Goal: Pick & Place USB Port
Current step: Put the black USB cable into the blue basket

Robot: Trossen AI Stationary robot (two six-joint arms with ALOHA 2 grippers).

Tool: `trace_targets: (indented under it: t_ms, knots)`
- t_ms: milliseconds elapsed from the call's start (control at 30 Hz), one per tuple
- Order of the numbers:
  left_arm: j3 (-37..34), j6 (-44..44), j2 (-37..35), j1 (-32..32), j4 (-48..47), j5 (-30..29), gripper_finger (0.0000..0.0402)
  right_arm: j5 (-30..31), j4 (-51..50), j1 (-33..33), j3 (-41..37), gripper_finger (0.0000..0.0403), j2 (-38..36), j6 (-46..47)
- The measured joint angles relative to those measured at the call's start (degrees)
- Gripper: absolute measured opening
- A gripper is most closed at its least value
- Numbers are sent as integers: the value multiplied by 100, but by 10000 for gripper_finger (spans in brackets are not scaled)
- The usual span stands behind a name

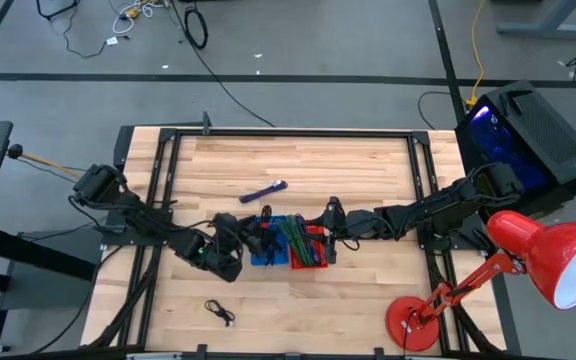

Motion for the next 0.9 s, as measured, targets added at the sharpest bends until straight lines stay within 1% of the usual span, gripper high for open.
trace_targets:
  t_ms: [133, 200, 233, 267, 300, 333, 400, 467, 500, 533, 567, 633, 767, 900]
  knots:
    - [0, 648, 0, -94, 0, -526, 135, 7, -25, 0, 0, 155, 0, 0]
    - [-2, 1119, -78, -145, -26, -521, 137, 7, -26, 0, 0, 155, 0, 0]
    - [-1, 1392, -161, -171, -16, -404, 137, 6, -26, 0, 0, 155, 0, 0]
    - [2, 1742, -260, -193, -9, -169, 137, 7, -26, 0, 0, 155, 0, 0]
    - [2, 2190, -388, -229, -26, 215, 135, 13, -26, 0, 0, 155, 0, 0]
    - [0, 2743, -536, -269, -55, 748, 133, 16, -28, 0, 0, 155, 0, 0]
    - [0, 3678, -857, -339, -51, 2066, 128, 18, -33, 0, 0, 155, 0, -2]
    - [0, 4193, -1160, -399, -59, 3379, 123, 18, -61, 0, 0, 155, 0, -2]
    - [1, 4337, -1305, -422, -66, 3927, 120, 18, -75, 0, 0, 155, 0, -2]
    - [7, 4415, -1425, -442, -101, 4347, 118, 18, -87, 0, 0, 155, 0, -2]
    - [9, 4427, -1535, -470, -214, 4651, 115, 18, -95, 0, 0, 155, 0, -2]
    - [7, 4284, -1711, -545, -580, 4999, 109, 18, -105, 0, -1, 155, 0, 0]
    - [4, 3618, -1788, -677, -1308, 5722, 95, 18, -101, 0, -1, 155, 0, 65]
    - [4, 2943, -1712, -899, -1762, 6188, 81, 18, -97, 0, 0, 155, 0, 145]
